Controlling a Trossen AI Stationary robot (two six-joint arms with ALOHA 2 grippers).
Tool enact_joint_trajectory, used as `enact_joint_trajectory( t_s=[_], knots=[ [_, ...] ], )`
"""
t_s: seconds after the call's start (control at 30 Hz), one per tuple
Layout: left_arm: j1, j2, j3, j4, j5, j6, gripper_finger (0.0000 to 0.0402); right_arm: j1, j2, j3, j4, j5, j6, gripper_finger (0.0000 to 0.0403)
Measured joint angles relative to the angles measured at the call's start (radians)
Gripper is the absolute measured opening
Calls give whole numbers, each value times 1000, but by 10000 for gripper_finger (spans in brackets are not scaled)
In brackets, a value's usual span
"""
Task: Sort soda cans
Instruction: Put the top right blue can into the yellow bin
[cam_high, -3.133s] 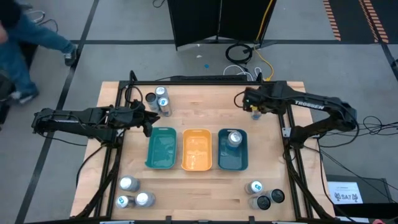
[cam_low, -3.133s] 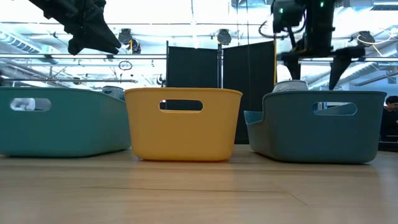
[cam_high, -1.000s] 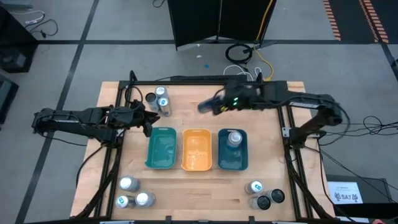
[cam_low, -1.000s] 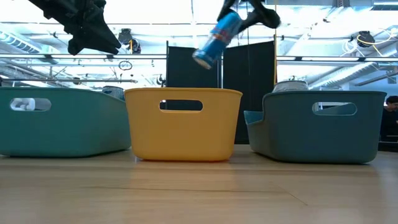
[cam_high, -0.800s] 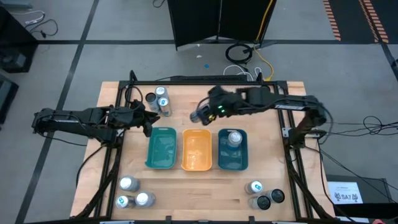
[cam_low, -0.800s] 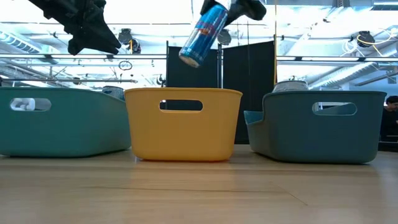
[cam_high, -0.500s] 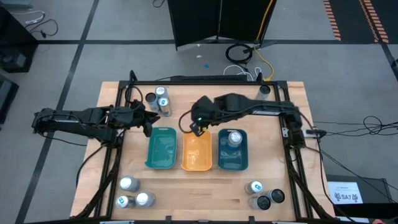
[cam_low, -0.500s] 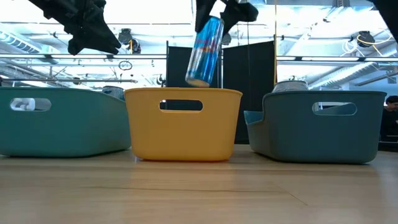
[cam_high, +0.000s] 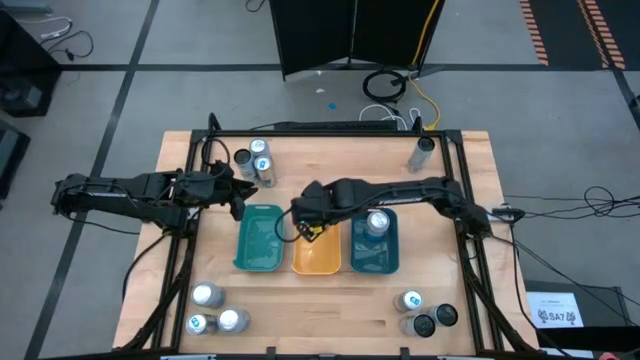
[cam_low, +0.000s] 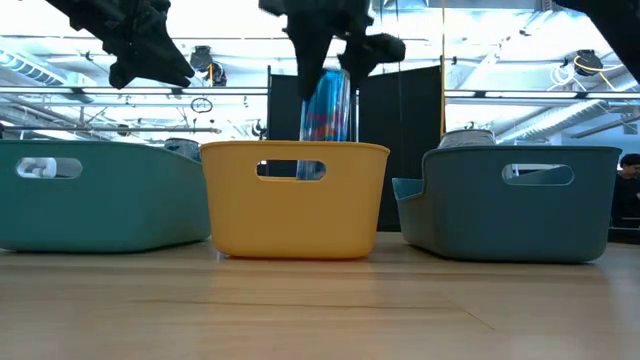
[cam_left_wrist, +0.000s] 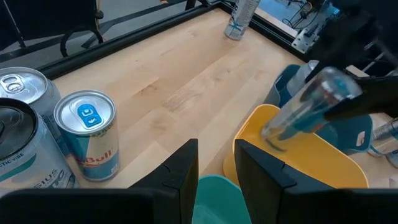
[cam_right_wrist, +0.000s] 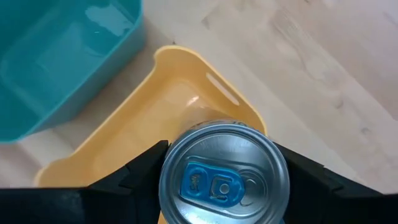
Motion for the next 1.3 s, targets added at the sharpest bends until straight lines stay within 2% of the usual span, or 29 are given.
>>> enact_joint_trajectory(
  t_s=[0.33, 0.83, 1.3],
  knots=[
    [0, 0, 0, 1, 0, -3, 115, 0, 85, 0, -21, 2, 87, 231],
    [0, 0, 0, 1, 0, -2, 115, 2, 86, -9, -24, -20, 159, 269],
    [0, 0, 0, 1, 0, 2, 115, 2, 81, -9, -23, -18, 156, 270]
  ],
)
